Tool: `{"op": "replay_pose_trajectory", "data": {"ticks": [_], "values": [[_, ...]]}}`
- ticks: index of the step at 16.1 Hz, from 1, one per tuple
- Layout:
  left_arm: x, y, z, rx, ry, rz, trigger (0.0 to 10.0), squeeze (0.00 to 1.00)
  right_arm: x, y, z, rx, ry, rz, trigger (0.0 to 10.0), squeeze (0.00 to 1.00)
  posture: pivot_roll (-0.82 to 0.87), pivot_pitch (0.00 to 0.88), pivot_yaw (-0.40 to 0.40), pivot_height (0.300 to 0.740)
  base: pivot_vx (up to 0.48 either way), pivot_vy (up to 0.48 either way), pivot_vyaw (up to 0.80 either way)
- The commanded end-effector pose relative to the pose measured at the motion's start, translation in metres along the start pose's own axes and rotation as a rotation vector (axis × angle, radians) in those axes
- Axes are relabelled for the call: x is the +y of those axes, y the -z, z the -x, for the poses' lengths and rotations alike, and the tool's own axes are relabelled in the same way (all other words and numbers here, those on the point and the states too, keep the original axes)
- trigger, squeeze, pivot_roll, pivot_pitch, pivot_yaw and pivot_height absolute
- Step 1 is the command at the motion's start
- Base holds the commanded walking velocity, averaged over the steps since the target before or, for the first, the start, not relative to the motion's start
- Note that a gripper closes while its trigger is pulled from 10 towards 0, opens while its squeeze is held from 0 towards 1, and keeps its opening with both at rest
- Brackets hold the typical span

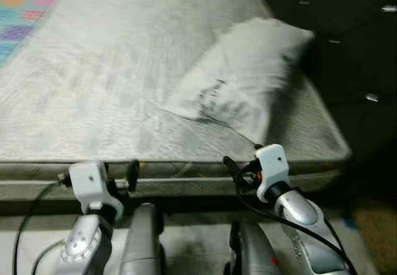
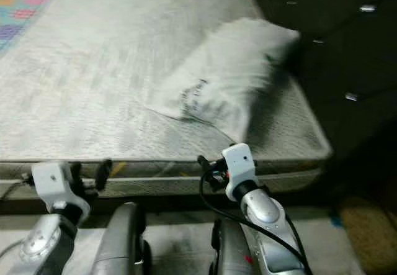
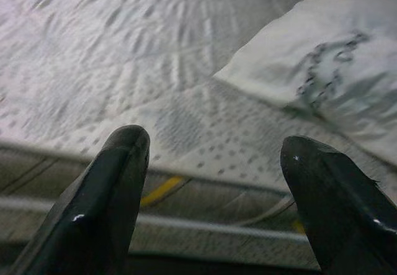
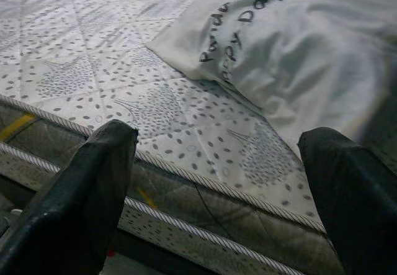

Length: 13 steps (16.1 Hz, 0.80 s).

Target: Clean up the room

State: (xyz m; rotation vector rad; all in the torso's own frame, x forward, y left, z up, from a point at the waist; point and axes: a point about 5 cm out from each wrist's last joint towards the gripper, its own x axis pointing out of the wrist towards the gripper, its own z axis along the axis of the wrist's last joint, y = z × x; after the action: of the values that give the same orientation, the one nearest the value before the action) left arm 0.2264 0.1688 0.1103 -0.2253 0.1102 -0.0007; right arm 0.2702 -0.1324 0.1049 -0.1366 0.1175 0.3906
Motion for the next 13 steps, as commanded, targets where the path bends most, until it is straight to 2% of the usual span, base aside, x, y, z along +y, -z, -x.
{"op": "replay_pose_trajectory", "data": {"ticks": [1, 11, 13], "values": [[-0.0022, -0.0006, 0.0021, -0.009, 0.007, 0.001, 10.0, 0.0, -0.0031, -0.0017, -0.0007, -0.008, 0.001, 0.02, 10.0, 0.0, -0.02, 0.197, -0.017, 0.602, 0.255, 0.0, 0.0], [-0.0059, -0.0003, 0.0019, -0.015, 0.028, 0.017, 10.0, 0.0, -0.0118, -0.0088, -0.0009, -0.064, 0.075, 0.036, 10.0, 0.0, -0.02, 0.203, -0.017, 0.602, 0.307, 0.0, 0.0], [-0.0074, -0.0002, 0.0013, -0.015, 0.014, 0.034, 10.0, 0.0, -0.0124, -0.0084, -0.0008, -0.066, 0.084, 0.041, 10.0, 0.0, -0.02, 0.205, -0.018, 0.602, 0.135, 0.0, 0.0]]}}
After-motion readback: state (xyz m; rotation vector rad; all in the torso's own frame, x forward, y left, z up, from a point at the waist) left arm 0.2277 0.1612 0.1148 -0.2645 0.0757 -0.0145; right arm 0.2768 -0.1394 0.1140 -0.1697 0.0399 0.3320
